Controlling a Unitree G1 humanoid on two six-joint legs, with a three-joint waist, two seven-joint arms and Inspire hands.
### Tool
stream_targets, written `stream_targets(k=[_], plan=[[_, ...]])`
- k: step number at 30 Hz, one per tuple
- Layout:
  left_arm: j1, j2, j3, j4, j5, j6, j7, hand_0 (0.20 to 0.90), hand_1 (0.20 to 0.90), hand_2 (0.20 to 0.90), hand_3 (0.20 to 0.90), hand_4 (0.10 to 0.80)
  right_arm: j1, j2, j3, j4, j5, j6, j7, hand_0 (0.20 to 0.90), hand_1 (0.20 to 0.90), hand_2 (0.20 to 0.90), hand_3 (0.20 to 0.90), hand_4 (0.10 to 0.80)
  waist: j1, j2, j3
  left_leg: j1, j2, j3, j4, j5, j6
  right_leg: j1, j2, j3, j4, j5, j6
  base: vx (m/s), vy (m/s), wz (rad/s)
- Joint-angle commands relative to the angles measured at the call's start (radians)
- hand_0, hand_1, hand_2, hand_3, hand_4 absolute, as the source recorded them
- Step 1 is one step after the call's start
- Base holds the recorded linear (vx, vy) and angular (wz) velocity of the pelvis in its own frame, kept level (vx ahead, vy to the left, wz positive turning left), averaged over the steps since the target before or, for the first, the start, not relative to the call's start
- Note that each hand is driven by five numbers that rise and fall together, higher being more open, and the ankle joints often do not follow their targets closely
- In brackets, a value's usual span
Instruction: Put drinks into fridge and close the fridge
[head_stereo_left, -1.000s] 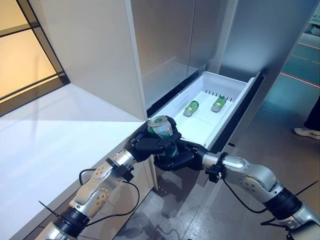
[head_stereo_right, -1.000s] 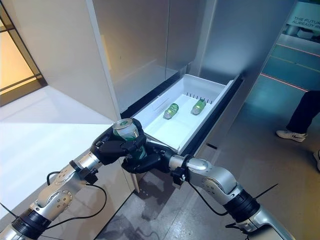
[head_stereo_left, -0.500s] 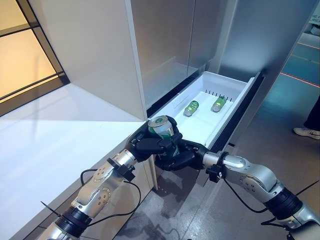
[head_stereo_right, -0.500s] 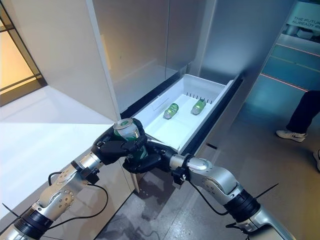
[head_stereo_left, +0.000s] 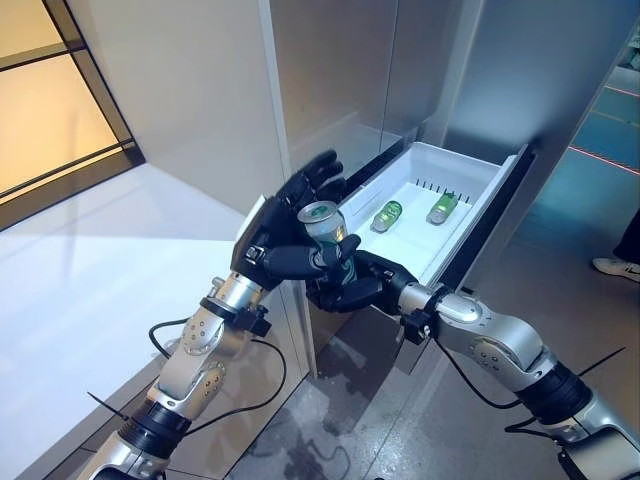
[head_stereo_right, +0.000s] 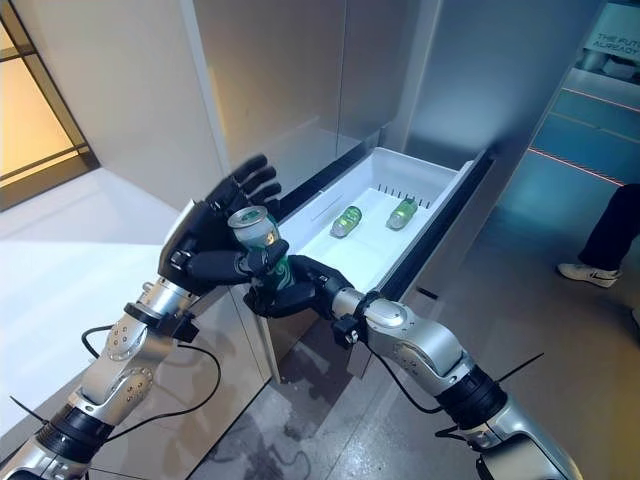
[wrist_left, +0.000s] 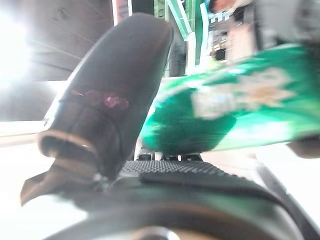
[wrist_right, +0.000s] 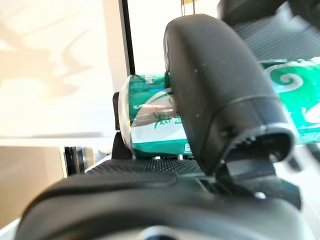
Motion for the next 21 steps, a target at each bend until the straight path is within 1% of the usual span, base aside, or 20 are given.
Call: stream_targets(k=[1,5,7,8,10,11,16,18,19,21], plan=[[-0.211,-0.027,0.024,-0.122,0.024,-0.225,0.010,0.900,0.900,0.900,0.900,0.800,-0.229,0.047,-0.172,0.050,-0.022,-0.164,-0.095,0.300,0.300,0.300,0.200,0.100,0.010,-0.027,-0.071,-0.007,-0.054,-0.070,0.028,-0.075,0.008,-0.013,0.020,-0.040,0.097,-0.108,0.019,0.006,-0.003,0.04],[-0.223,-0.034,0.044,-0.123,0.095,-0.282,0.097,0.900,0.900,0.900,0.900,0.800,-0.270,0.042,-0.204,0.107,-0.045,-0.206,-0.146,0.300,0.300,0.300,0.200,0.100,0.017,-0.029,-0.071,-0.006,-0.054,-0.079,0.025,-0.074,0.007,-0.013,0.021,-0.047,0.102,-0.113,0.016,0.007,-0.002,0.04],[-0.226,-0.030,0.059,-0.118,0.134,-0.279,0.134,0.900,0.900,0.900,0.900,0.800,-0.288,0.036,-0.222,0.145,-0.064,-0.229,-0.174,0.300,0.300,0.300,0.200,0.100,0.023,-0.031,-0.073,-0.013,-0.054,-0.083,0.026,-0.069,0.006,-0.017,0.021,-0.052,0.105,-0.112,0.014,-0.001,0.002,0.10],[-0.230,-0.024,0.066,-0.108,0.117,-0.260,0.132,0.900,0.900,0.900,0.900,0.800,-0.307,0.016,-0.240,0.186,-0.061,-0.249,-0.195,0.300,0.300,0.300,0.200,0.100,0.028,-0.033,-0.074,-0.009,-0.054,-0.088,0.021,-0.071,0.005,-0.012,0.021,-0.057,0.106,-0.118,0.014,-0.005,-0.005,0.17],[-0.234,-0.026,0.070,-0.097,0.105,-0.236,0.124,0.900,0.900,0.900,0.900,0.800,-0.326,0.001,-0.251,0.222,-0.057,-0.263,-0.215,0.300,0.300,0.300,0.200,0.100,0.032,-0.033,-0.075,-0.014,-0.054,-0.091,0.021,-0.067,0.004,-0.015,0.021,-0.061,0.106,-0.115,0.012,-0.001,-0.010,0.16],[-0.235,-0.024,0.072,-0.086,0.083,-0.204,0.115,0.900,0.900,0.900,0.900,0.800,-0.346,-0.020,-0.266,0.256,-0.051,-0.279,-0.239,0.300,0.300,0.300,0.200,0.100,0.037,-0.034,-0.075,-0.015,-0.054,-0.094,0.020,-0.066,0.003,-0.013,0.021,-0.066,0.106,-0.117,0.012,0.002,-0.010,0.09],[-0.227,-0.027,0.068,-0.052,-0.006,-0.106,0.054,0.900,0.900,0.900,0.900,0.800,-0.398,-0.067,-0.281,0.368,-0.053,-0.319,-0.261,0.300,0.300,0.300,0.200,0.100,0.051,-0.032,-0.071,-0.015,-0.055,-0.104,0.023,-0.065,-0.001,-0.009,0.019,-0.079,0.109,-0.121,0.011,0.010,-0.004,0.12],[-0.212,-0.035,0.060,-0.039,-0.049,-0.057,0.023,0.900,0.900,0.900,0.900,0.800,-0.420,-0.084,-0.275,0.421,-0.054,-0.339,-0.271,0.300,0.300,0.300,0.200,0.100,0.060,-0.031,-0.068,-0.012,-0.055,-0.111,0.023,-0.067,-0.001,-0.003,0.018,-0.085,0.112,-0.127,0.010,0.028,0.001,0.11],[-0.198,-0.046,0.050,-0.031,-0.079,-0.015,0.002,0.900,0.900,0.900,0.900,0.800,-0.439,-0.093,-0.271,0.467,-0.054,-0.354,-0.274,0.300,0.300,0.300,0.200,0.100,0.067,-0.030,-0.066,-0.011,-0.056,-0.115,0.024,-0.067,-0.002,0.000,0.018,-0.091,0.113,-0.128,0.009,0.053,0.006,0.05],[-0.165,-0.067,0.035,-0.015,-0.111,0.039,-0.034,0.900,0.900,0.900,0.900,0.800,-0.465,-0.105,-0.261,0.538,-0.055,-0.383,-0.276,0.300,0.300,0.300,0.200,0.100,0.079,-0.028,-0.063,-0.011,-0.056,-0.123,0.025,-0.066,-0.003,0.004,0.017,-0.100,0.114,-0.130,0.008,0.052,0.018,0.07]])
